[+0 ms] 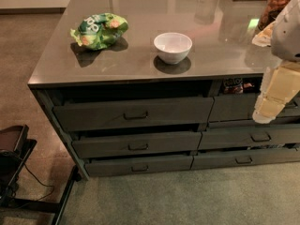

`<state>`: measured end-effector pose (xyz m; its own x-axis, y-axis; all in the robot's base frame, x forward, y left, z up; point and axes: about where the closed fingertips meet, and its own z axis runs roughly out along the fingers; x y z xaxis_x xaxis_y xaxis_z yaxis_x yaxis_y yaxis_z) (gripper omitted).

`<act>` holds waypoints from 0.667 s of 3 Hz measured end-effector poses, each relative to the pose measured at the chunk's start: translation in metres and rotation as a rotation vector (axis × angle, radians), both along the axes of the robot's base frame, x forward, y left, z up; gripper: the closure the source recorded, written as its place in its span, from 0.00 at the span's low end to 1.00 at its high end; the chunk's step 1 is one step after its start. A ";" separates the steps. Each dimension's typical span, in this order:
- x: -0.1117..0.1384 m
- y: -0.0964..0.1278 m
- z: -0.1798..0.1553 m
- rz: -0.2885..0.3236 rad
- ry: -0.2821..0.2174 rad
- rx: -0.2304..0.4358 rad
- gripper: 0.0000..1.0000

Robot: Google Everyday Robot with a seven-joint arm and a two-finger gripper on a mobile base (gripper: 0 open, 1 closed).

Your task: Open top drawer

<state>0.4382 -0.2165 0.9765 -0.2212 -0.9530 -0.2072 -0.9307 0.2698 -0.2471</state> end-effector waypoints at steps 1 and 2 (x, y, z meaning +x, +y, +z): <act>0.001 0.000 0.000 -0.002 -0.012 0.005 0.00; 0.001 0.000 -0.001 -0.002 -0.012 0.005 0.00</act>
Offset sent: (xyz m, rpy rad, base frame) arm 0.0265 0.0331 -0.0767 0.0977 -0.0923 0.0487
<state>0.4394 -0.2162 0.9760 -0.2204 -0.9514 -0.2150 -0.9271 0.2729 -0.2571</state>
